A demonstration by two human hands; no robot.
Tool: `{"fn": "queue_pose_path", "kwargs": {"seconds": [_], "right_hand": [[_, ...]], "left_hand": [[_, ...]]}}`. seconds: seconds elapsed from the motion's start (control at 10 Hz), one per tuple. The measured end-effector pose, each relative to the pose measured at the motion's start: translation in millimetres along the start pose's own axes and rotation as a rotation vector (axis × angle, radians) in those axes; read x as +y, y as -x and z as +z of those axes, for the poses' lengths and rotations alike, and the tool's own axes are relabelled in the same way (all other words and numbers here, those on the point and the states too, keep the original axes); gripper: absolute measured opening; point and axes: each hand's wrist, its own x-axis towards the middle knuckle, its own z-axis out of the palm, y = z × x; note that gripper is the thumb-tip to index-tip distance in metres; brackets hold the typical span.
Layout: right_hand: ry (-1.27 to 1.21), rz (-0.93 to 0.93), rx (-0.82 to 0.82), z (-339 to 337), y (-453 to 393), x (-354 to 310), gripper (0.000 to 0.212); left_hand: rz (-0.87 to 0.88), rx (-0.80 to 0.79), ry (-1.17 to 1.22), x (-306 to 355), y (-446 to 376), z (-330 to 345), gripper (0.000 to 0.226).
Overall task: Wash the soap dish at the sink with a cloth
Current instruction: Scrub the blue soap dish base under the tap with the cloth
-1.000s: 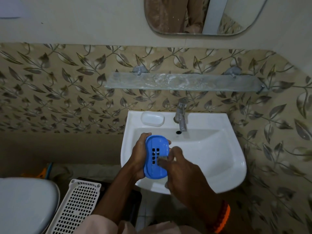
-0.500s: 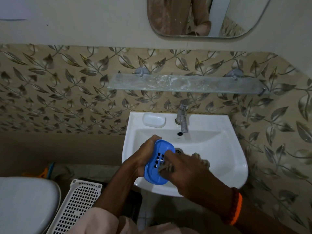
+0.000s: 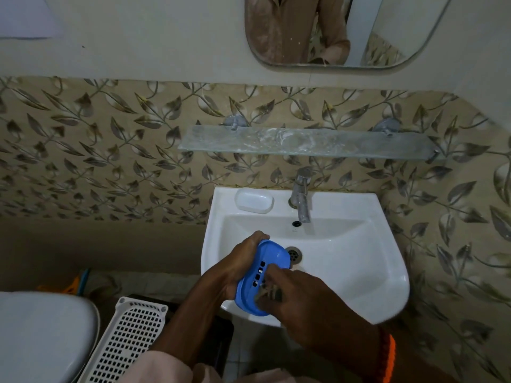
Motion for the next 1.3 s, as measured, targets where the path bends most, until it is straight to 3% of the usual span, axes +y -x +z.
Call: {"fn": "queue_pose_path", "kwargs": {"seconds": [0.2, 0.3, 0.5, 0.6, 0.7, 0.8, 1.0, 1.2, 1.3], "right_hand": [[0.002, 0.221, 0.122, -26.7, -22.7, 17.3, 0.017], [-0.033, 0.245, 0.096, -13.0, -14.4, 1.1, 0.016], [-0.014, 0.413, 0.138, -11.5, -20.8, 2.4, 0.013], [0.070, 0.469, 0.068, -5.0, -17.9, -13.8, 0.029], [-0.013, 0.454, 0.025, -7.0, -13.9, -18.1, 0.029], [-0.059, 0.481, 0.100, -14.8, -20.4, -10.8, 0.032], [-0.134, 0.472, 0.099, -17.6, -23.2, -19.1, 0.030], [-0.135, 0.557, 0.217, -14.0, -31.3, -9.9, 0.030], [-0.183, 0.448, 0.189, -5.0, -33.8, -19.2, 0.033]], "left_hand": [[-0.021, -0.158, 0.082, -0.5, 0.6, -2.0, 0.061], [0.003, -0.062, 0.073, 0.6, -1.0, -1.4, 0.054], [0.003, -0.035, 0.027, 2.5, 2.6, 5.8, 0.060], [0.052, 0.070, -0.053, 6.3, 0.4, 12.8, 0.051], [0.036, 0.112, -0.017, 5.3, -0.1, 11.0, 0.049], [0.045, 0.079, 0.092, 1.6, 1.3, 8.2, 0.050], [0.081, 0.088, 0.084, -1.2, 0.7, 9.5, 0.054], [0.150, 0.091, 0.176, -5.8, -0.8, 18.2, 0.051], [0.151, 0.084, 0.196, -6.5, -2.1, 15.7, 0.050]]}}
